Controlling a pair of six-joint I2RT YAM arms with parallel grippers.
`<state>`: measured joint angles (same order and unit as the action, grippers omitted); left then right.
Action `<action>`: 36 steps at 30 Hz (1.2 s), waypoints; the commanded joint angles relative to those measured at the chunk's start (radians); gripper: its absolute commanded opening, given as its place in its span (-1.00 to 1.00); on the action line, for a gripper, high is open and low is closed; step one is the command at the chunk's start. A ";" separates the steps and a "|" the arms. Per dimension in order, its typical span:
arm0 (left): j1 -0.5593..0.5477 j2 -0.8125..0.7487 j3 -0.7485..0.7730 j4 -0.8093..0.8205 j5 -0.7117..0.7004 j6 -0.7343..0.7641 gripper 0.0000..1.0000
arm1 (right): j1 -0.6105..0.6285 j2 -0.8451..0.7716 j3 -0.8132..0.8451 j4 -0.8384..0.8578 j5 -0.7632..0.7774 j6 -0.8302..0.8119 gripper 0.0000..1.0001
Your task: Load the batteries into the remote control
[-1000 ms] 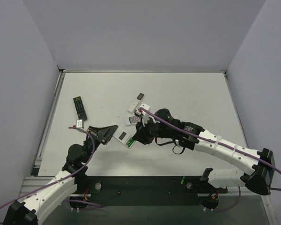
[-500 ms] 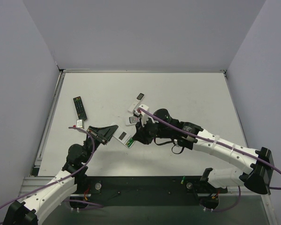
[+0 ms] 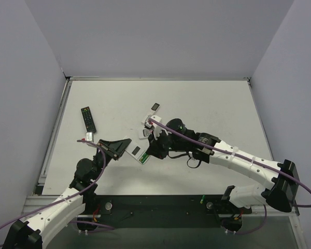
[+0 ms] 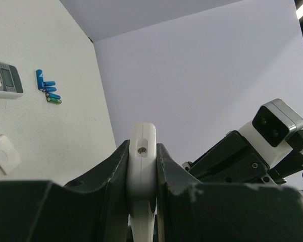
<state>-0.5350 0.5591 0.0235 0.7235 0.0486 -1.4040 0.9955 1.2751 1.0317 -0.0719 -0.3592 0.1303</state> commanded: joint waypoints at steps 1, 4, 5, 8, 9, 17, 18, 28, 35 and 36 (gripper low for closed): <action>-0.005 -0.004 -0.103 0.166 -0.010 -0.013 -1.00 | 0.005 0.032 0.039 -0.023 -0.040 -0.018 -1.00; -0.005 -0.005 -0.103 0.192 -0.013 -0.015 -1.00 | 0.009 0.055 0.045 -0.045 -0.035 -0.027 -1.00; -0.005 -0.005 -0.105 0.198 -0.016 -0.015 -1.00 | 0.014 0.061 0.047 -0.054 -0.034 -0.029 -1.00; -0.005 -0.021 -0.111 0.209 -0.032 -0.018 -1.00 | 0.029 0.073 0.054 -0.086 -0.020 -0.044 -1.00; -0.005 -0.025 -0.112 0.208 -0.039 -0.015 -1.00 | 0.035 0.078 0.063 -0.092 -0.014 -0.058 -1.00; -0.006 -0.056 -0.115 0.218 -0.070 -0.010 -1.00 | 0.101 0.118 0.096 -0.167 0.087 -0.104 -1.00; -0.006 -0.062 -0.114 0.218 -0.070 -0.012 -1.00 | 0.106 0.127 0.097 -0.175 0.100 -0.109 -1.00; -0.008 -0.099 -0.125 0.212 -0.092 -0.018 -1.00 | 0.192 0.184 0.123 -0.249 0.301 -0.175 -1.00; -0.008 -0.105 -0.126 0.209 -0.099 -0.020 -1.00 | 0.233 0.227 0.139 -0.276 0.356 -0.210 -1.00; -0.008 -0.105 -0.125 0.209 -0.096 -0.021 -1.00 | 0.238 0.230 0.140 -0.278 0.356 -0.215 -1.00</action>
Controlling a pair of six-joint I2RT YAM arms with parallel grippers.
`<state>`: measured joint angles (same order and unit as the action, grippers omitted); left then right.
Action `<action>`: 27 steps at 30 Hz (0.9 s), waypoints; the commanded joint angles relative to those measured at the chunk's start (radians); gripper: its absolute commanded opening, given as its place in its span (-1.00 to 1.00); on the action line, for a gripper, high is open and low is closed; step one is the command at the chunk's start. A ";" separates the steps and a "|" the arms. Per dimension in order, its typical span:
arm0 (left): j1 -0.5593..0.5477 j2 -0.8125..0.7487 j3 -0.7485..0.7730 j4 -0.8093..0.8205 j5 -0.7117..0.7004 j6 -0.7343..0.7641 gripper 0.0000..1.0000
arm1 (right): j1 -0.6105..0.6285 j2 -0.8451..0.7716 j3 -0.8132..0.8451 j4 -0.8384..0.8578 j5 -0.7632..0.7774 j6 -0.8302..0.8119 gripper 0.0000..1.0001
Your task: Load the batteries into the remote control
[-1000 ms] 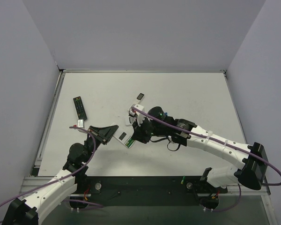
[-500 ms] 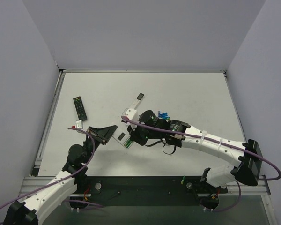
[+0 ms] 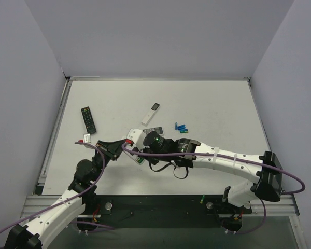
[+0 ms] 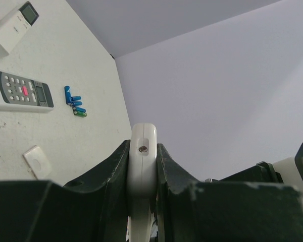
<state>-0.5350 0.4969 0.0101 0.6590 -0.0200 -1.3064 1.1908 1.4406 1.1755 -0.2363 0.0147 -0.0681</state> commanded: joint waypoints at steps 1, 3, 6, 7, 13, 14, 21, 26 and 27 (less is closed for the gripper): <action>-0.008 -0.041 -0.111 0.272 -0.026 -0.117 -1.00 | 0.046 0.069 0.003 -0.112 0.008 -0.019 -1.00; -0.008 -0.035 -0.110 0.277 -0.020 -0.117 -1.00 | 0.047 0.086 0.010 -0.113 0.008 -0.019 -1.00; -0.008 -0.032 -0.110 0.291 -0.014 -0.116 -1.00 | 0.047 0.109 0.029 -0.115 0.005 -0.025 -1.00; -0.008 -0.032 -0.110 0.291 -0.014 -0.116 -1.00 | 0.047 0.118 0.044 -0.116 0.005 -0.025 -1.00; -0.008 -0.029 -0.110 0.312 0.005 -0.108 -1.00 | 0.046 0.179 0.095 -0.116 0.033 0.001 -0.88; -0.008 -0.026 -0.110 0.317 0.009 -0.106 -1.00 | 0.044 0.193 0.105 -0.116 0.039 0.007 -0.87; -0.008 -0.034 -0.110 0.341 0.020 -0.102 -1.00 | 0.004 0.210 0.115 -0.112 0.038 0.057 -0.71; -0.008 -0.043 -0.117 0.315 0.051 -0.076 -1.00 | -0.034 0.160 0.102 -0.081 -0.074 0.036 -0.64; -0.008 -0.044 -0.119 0.291 0.051 -0.067 -1.00 | -0.042 0.149 0.096 -0.077 -0.102 0.028 -0.60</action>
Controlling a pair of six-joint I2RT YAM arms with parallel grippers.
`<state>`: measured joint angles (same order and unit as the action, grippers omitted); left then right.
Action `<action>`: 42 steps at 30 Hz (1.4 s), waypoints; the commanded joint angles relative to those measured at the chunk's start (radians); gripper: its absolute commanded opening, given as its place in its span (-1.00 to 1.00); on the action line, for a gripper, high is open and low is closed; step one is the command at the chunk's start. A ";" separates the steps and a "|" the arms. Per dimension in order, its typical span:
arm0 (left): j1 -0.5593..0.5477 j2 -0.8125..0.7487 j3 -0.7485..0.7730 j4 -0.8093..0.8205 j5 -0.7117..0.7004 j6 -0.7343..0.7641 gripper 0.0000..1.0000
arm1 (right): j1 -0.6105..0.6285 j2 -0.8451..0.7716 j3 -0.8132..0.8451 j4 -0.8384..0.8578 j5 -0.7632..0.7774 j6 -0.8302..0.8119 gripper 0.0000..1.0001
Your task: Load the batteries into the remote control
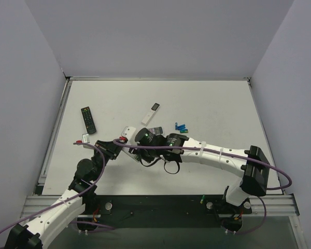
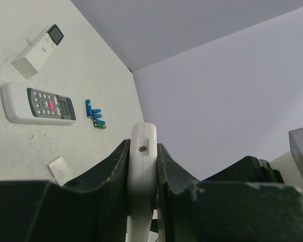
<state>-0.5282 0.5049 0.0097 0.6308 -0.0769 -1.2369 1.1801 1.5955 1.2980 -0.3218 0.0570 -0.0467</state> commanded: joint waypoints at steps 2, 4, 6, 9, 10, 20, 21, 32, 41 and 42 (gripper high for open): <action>-0.015 -0.055 -0.128 0.291 0.106 -0.116 -1.00 | -0.059 -0.034 -0.032 0.009 -0.228 -0.004 -0.50; -0.015 -0.058 -0.142 0.270 0.094 -0.107 -1.00 | -0.082 -0.051 -0.043 0.001 -0.288 -0.002 -0.46; -0.013 -0.062 -0.158 0.253 0.083 -0.105 -1.00 | -0.109 -0.080 -0.052 -0.002 -0.351 0.004 -0.39; -0.013 -0.075 -0.157 0.181 0.063 -0.075 -1.00 | -0.125 -0.109 -0.059 -0.014 -0.391 0.004 -0.28; -0.013 -0.081 -0.157 0.169 0.055 -0.066 -1.00 | -0.128 -0.120 -0.059 -0.017 -0.402 0.004 -0.25; -0.013 -0.103 -0.159 0.064 0.029 -0.062 -1.00 | -0.166 -0.204 -0.063 -0.026 -0.464 0.011 -0.10; -0.013 -0.103 -0.159 0.064 0.029 -0.062 -1.00 | -0.174 -0.213 -0.065 -0.025 -0.465 0.016 -0.10; -0.013 -0.111 -0.159 0.121 0.052 -0.090 -1.00 | -0.335 -0.253 -0.154 0.159 -0.748 0.241 0.36; -0.013 -0.111 -0.155 0.164 0.066 -0.110 -1.00 | -0.378 -0.167 -0.206 0.378 -0.924 0.422 0.33; -0.013 -0.111 -0.152 0.165 0.066 -0.110 -1.00 | -0.379 -0.163 -0.213 0.407 -0.937 0.438 0.30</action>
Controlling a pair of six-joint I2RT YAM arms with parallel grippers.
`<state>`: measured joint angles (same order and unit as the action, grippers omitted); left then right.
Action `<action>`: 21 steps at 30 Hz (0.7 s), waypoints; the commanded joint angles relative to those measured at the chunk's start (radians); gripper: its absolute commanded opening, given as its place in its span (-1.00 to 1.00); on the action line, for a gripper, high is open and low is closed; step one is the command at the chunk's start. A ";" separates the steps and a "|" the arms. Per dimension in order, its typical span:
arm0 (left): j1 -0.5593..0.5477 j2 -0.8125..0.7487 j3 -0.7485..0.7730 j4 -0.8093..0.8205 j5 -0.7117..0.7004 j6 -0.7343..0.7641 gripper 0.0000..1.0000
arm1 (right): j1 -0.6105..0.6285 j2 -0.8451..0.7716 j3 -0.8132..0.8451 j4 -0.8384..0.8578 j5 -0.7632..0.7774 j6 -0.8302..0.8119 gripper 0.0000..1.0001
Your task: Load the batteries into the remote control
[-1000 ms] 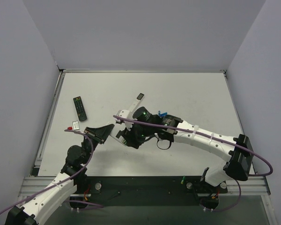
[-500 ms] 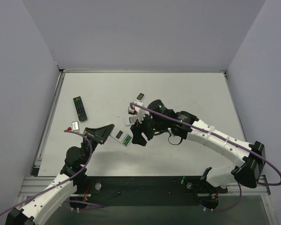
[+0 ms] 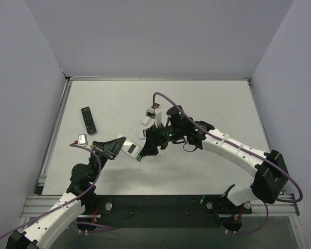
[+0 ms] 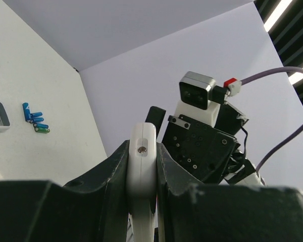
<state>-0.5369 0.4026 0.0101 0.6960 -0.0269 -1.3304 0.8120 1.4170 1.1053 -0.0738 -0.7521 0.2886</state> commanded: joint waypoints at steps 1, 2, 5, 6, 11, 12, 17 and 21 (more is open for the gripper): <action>-0.005 -0.008 -0.151 0.102 0.015 -0.018 -1.00 | -0.014 0.025 -0.022 0.167 -0.144 0.121 0.28; -0.005 -0.007 -0.151 0.105 0.016 -0.019 -1.00 | -0.016 0.028 -0.027 0.175 -0.148 0.127 0.23; -0.005 -0.007 -0.153 0.114 0.016 -0.026 -1.00 | -0.030 0.036 -0.053 0.218 -0.176 0.168 0.15; -0.005 -0.005 -0.154 0.117 0.016 -0.027 -1.00 | -0.034 0.036 -0.061 0.254 -0.184 0.182 0.13; -0.006 -0.008 -0.154 0.123 0.013 -0.035 -1.00 | -0.054 0.033 -0.096 0.309 -0.214 0.231 -0.10; -0.005 -0.010 -0.154 0.125 0.013 -0.033 -1.00 | -0.053 0.033 -0.097 0.307 -0.217 0.233 -0.13; -0.006 -0.005 -0.151 0.134 0.013 -0.032 -1.00 | -0.056 0.048 -0.104 0.319 -0.228 0.242 -0.41; -0.005 0.002 -0.144 0.148 0.015 -0.027 -1.00 | -0.054 0.062 -0.113 0.345 -0.240 0.271 -0.55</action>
<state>-0.5369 0.4065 0.0101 0.7223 -0.0223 -1.3468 0.7677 1.4570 1.0054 0.1940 -0.9684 0.5358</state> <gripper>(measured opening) 0.303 0.253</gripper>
